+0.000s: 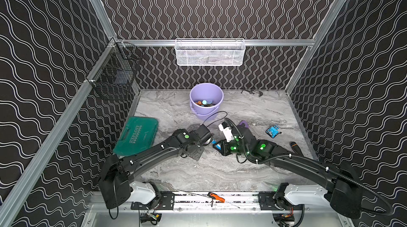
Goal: Brush the soil off the hand trowel and place it into the bucket
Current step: Brush off the soil from the hand trowel.
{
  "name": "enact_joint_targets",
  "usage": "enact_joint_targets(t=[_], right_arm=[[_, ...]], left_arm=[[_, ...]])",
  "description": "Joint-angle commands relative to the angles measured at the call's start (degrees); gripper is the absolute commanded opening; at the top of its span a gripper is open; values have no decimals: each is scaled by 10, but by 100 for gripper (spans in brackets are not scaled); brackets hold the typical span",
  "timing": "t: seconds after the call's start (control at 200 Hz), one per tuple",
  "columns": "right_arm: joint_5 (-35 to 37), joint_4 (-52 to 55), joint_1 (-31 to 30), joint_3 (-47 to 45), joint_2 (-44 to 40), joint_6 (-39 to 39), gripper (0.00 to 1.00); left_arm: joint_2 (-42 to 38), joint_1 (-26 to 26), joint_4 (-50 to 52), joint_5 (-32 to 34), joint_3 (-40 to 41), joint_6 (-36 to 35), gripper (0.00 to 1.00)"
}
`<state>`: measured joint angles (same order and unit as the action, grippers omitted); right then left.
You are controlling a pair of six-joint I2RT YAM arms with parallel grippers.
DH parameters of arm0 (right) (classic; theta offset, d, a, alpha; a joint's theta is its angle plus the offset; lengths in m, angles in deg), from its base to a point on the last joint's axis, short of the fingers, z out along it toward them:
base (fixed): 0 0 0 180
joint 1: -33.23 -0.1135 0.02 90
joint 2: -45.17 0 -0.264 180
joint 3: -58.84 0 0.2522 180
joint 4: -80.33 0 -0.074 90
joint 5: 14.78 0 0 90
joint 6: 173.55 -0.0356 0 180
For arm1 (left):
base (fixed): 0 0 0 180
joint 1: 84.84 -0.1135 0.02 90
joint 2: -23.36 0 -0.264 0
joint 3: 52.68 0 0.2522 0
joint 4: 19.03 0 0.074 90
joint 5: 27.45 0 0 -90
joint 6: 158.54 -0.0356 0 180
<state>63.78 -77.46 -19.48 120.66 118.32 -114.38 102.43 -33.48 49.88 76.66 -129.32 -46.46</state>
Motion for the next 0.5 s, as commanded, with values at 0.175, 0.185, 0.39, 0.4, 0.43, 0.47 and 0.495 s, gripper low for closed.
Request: enact_joint_targets(t=[0.175, 0.185, 0.39, 0.4, 0.43, 0.47, 0.495], right_arm=[[96, 8, 9, -6, 38, -19, 0], [102, 9, 10, -6, 37, -19, 0], [92, -14, 8, 3, 0, -9, 0], [85, -18, 8, 1, -2, -8, 0], [68, -29, 6, -1, -8, -7, 0], [47, -44, 4, -5, -12, -8, 0], [35, -53, 3, -7, -13, -9, 0]], left_arm=[[2, -1, 5, 5, 5, -2, 0], [2, -1, 5, 5, 6, -3, 0], [8, -2, 7, 6, 13, -4, 0], [9, -2, 7, 6, 14, -4, 0], [12, -3, 7, 6, 14, -4, 0], [14, -3, 6, 5, 15, -4, 0], [15, -3, 5, 3, 15, -4, 0]])
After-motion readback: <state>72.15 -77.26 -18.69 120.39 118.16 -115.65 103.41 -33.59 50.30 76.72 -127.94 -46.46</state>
